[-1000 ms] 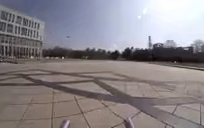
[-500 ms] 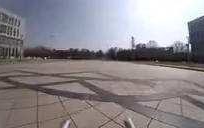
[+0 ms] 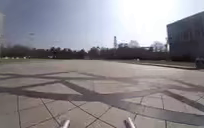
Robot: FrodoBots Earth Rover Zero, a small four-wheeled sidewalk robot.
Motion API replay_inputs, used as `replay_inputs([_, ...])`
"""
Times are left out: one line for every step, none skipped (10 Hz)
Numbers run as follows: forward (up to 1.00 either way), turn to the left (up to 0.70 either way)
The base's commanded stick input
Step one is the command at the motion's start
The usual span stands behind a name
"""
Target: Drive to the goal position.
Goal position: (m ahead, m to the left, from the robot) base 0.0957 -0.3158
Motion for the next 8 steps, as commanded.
replay_inputs([0.00,-1.00])
replay_inputs([0.00,-1.00])
replay_inputs([0.00,-1.00])
replay_inputs([0.00,-1.00])
replay_inputs([0.00,-1.00])
replay_inputs([0.00,-1.00])
replay_inputs([0.00,-1.00])
replay_inputs([0.00,-1.00])
